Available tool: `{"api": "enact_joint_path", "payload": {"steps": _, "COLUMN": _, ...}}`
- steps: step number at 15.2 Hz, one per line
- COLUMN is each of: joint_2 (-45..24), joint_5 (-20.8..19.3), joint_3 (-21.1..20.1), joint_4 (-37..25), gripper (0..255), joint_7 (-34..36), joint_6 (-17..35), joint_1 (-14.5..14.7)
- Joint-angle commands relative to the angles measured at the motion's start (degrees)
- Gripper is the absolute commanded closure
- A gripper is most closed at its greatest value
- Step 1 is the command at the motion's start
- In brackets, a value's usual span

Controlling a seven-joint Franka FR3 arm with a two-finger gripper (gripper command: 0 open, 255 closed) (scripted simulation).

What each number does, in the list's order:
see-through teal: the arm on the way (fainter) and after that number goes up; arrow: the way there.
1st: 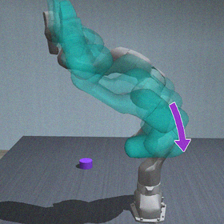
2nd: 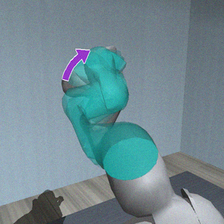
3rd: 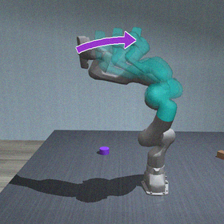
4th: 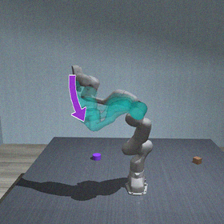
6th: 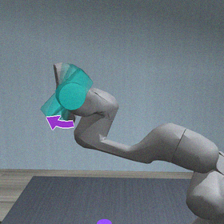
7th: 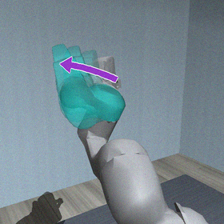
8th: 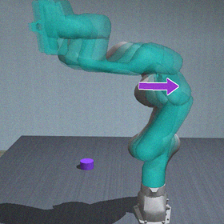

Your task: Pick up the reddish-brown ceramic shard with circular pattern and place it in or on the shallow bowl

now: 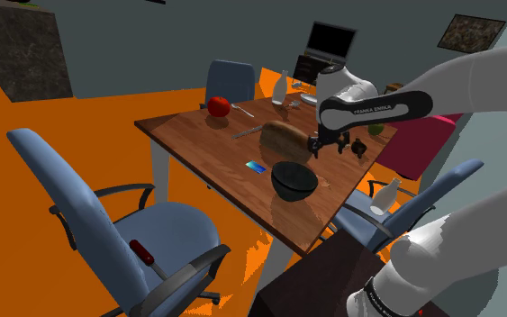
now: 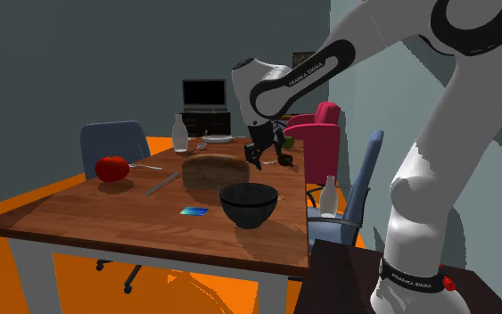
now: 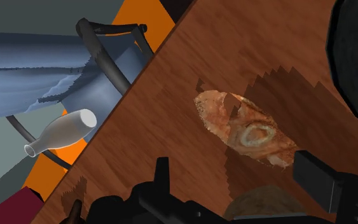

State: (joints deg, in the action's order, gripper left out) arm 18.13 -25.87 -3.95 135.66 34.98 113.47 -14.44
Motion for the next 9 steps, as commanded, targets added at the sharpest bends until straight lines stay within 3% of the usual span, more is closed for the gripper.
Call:
{"api": "enact_joint_path", "payload": {"steps": 1, "joint_2": -0.6, "joint_5": -0.6, "joint_3": 0.4, "joint_4": 1.1, "gripper": 0, "joint_7": 0.3, "joint_6": 1.8, "joint_1": -0.4}}
{"api": "enact_joint_path", "payload": {"steps": 9, "joint_2": -0.8, "joint_5": -0.8, "joint_3": 0.5, "joint_4": 1.3, "gripper": 0, "joint_7": 0.4, "joint_6": 2.2, "joint_1": -0.4}}
